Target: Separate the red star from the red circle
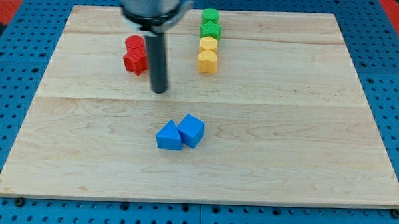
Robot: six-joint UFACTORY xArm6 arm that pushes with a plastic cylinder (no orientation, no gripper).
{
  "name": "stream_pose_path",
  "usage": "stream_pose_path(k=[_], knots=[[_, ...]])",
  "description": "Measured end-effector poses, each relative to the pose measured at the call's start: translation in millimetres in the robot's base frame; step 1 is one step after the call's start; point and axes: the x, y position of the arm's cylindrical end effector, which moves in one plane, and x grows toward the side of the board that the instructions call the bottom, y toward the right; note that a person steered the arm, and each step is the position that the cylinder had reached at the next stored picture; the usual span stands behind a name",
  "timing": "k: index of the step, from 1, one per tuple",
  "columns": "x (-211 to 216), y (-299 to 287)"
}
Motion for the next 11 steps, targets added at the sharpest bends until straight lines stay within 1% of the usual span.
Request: stream_pose_path(k=[1,2,3,5,6,7,9,10,11], knots=[[-7,-53],[-31,-75],[-48,-77],[-49,-41],[-49,-41],[-54,-56],[-80,-58],[-81,-36],[-80,0]])
